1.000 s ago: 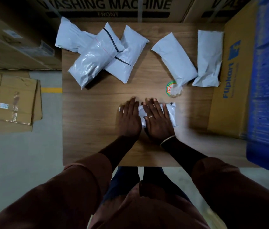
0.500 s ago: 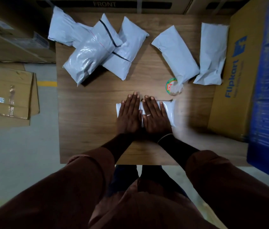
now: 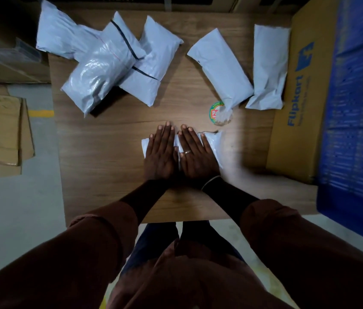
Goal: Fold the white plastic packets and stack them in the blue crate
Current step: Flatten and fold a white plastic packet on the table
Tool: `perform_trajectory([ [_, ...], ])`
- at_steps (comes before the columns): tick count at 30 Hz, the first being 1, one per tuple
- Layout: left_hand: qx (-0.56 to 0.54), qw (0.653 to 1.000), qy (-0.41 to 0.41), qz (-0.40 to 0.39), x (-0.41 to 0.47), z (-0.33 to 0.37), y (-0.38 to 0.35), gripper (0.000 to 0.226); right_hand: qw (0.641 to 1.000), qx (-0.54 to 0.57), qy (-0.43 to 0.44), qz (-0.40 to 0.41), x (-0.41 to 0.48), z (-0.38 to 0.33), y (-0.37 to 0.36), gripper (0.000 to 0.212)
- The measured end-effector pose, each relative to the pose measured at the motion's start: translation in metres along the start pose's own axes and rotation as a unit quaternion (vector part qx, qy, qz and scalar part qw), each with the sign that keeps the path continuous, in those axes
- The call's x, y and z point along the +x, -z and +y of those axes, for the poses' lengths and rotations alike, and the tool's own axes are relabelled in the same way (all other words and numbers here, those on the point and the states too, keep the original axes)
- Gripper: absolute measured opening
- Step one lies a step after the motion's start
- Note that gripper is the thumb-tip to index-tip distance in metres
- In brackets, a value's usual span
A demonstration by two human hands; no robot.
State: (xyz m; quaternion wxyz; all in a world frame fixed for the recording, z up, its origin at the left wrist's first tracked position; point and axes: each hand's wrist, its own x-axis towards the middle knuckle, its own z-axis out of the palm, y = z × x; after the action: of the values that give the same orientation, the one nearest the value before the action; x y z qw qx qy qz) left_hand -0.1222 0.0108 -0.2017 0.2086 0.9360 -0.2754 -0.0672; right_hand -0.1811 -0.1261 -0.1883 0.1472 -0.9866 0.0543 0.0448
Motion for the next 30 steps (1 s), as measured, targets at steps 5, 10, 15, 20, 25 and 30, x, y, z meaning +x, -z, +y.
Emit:
perform_trajectory([
  [5,0.019,1.0,0.02,-0.015,-0.002,0.016,0.012,0.053,0.995,0.055,-0.072,0.04,-0.009,0.0,0.023,0.054],
  [10,0.046,0.997,-0.003,-0.06,0.004,0.021,0.003,0.055,0.994,0.027,-0.109,-0.005,-0.013,0.017,0.015,0.06],
  [15,0.075,0.994,0.006,-0.075,0.004,0.02,0.0,0.055,0.992,0.021,-0.123,-0.004,-0.01,0.017,0.0,0.062],
  [20,0.096,0.993,0.019,-0.061,0.004,0.026,-0.002,0.056,0.991,0.015,-0.132,0.011,-0.008,0.016,-0.004,0.064],
  [25,0.094,0.994,0.017,-0.057,0.005,0.023,-0.008,0.057,0.99,0.021,-0.136,0.009,-0.007,0.016,-0.004,0.064],
  [30,0.086,0.994,0.014,-0.067,0.006,0.021,-0.006,0.055,0.991,0.047,-0.125,0.013,-0.007,0.018,-0.004,0.063],
])
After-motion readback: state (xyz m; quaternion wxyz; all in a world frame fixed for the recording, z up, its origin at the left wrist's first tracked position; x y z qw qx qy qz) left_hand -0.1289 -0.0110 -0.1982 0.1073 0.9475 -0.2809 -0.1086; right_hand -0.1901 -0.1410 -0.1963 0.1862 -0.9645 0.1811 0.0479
